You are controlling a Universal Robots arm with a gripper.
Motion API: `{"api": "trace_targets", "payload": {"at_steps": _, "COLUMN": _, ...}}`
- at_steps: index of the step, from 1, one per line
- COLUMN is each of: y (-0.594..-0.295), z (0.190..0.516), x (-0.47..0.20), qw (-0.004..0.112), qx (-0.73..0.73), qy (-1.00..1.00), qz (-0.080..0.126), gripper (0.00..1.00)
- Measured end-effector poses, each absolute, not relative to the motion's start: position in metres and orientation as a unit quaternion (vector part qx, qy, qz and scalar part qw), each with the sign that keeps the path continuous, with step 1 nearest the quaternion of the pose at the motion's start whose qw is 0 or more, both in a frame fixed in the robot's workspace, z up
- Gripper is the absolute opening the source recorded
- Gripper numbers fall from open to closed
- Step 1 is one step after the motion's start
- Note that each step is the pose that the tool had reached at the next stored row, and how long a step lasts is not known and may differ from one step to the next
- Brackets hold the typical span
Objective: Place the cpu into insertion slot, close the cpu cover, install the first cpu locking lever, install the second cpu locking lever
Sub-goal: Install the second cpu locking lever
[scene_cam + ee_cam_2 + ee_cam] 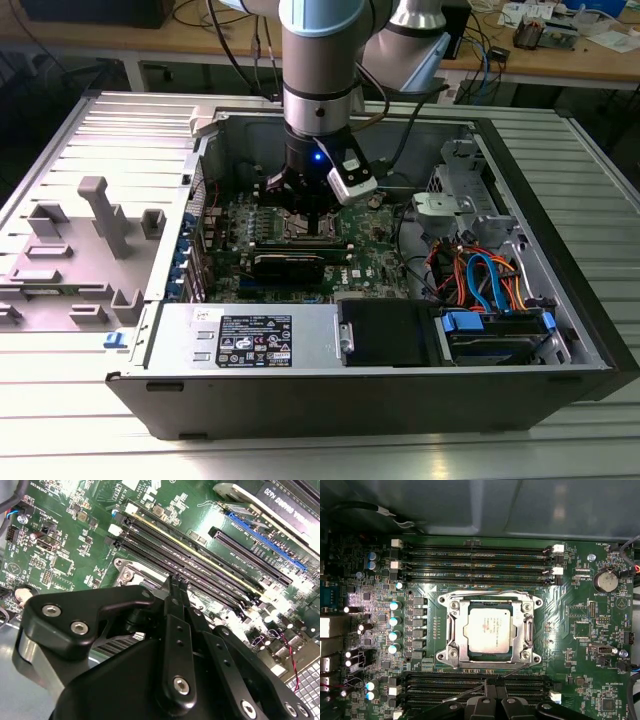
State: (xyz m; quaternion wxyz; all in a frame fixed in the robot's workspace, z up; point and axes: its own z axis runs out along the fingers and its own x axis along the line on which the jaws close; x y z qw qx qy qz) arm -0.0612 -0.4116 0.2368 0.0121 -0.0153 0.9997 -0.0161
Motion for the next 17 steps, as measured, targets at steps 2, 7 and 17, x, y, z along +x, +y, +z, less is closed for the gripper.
{"api": "trace_targets", "payload": {"at_steps": 2, "y": -0.412, "z": 0.2368, "x": -0.0612, "qw": 0.012, "qx": -0.015, "qy": 1.0, "qz": -0.016, "gripper": 0.11}}
{"api": "trace_targets", "payload": {"at_steps": 7, "y": -0.4137, "z": 0.2368, "x": -0.0611, "qw": -0.006, "qx": -0.016, "qy": 1.0, "qz": -0.014, "gripper": 0.11}}
{"api": "trace_targets", "payload": {"at_steps": 17, "y": -0.417, "z": 0.2311, "x": -0.0606, "qw": -0.06, "qx": -0.04, "qy": 0.997, "qz": -0.014, "gripper": 0.11}}
